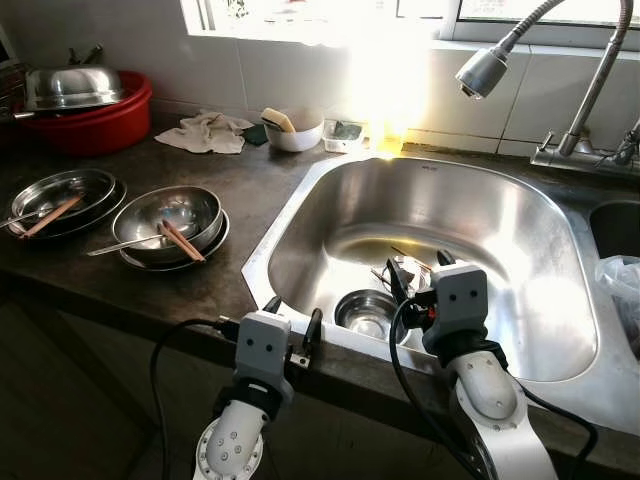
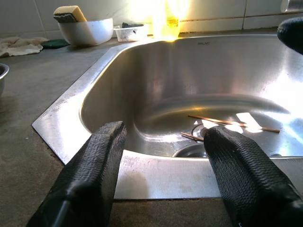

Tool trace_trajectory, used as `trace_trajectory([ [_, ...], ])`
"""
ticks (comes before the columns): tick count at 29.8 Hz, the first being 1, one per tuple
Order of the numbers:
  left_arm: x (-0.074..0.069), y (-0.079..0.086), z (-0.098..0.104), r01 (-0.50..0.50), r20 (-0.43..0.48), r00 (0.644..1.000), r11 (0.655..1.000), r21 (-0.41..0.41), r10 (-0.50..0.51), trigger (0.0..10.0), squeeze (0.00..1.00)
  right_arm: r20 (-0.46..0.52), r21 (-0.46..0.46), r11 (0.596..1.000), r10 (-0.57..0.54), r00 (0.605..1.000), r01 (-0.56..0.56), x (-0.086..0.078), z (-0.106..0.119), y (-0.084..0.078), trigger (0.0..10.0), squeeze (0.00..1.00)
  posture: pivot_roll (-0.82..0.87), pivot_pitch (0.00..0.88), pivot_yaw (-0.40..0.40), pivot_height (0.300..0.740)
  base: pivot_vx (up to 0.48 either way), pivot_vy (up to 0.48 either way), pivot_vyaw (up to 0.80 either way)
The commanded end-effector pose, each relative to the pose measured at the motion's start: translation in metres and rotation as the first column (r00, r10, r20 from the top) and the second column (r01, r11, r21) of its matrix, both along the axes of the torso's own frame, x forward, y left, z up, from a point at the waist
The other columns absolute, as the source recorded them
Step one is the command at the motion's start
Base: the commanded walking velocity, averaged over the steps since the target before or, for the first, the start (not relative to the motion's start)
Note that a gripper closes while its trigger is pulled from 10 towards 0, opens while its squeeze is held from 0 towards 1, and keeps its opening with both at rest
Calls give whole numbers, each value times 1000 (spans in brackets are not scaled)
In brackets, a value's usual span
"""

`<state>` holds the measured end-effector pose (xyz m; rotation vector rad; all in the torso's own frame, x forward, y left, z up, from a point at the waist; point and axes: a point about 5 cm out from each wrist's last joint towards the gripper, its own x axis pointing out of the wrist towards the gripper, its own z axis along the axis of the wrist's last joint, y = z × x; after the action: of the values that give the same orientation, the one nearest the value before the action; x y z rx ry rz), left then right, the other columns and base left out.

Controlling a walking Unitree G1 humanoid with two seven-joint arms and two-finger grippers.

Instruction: Kitchen organization

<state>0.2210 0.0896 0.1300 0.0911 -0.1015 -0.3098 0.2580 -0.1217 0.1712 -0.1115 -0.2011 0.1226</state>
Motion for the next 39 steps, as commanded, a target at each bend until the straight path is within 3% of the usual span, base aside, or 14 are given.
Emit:
trace_trajectory([
  [1,-1,-3,-1,17,1,1000,1000,13,-17,10000,0,19,6,1000,-2,1000,1,0,6,0,10000,0,24,48,-2,740,0,0,0],
  [16,4,2,10,-37,58,998,999,3,37,10000,0,26,43,999,7,1000,-8,3,9,1,10000,0,30,52,-7,740,-290,0,0],
  [29,3,2,9,-41,56,998,999,3,41,10000,0,26,56,998,16,1000,-18,3,11,2,10000,0,28,54,-5,740,-338,0,0],
  [39,-1,1,5,-34,38,999,999,6,34,10000,0,-19,53,998,28,999,-27,1,1,2,10000,0,31,57,-5,740,-349,0,0],
])
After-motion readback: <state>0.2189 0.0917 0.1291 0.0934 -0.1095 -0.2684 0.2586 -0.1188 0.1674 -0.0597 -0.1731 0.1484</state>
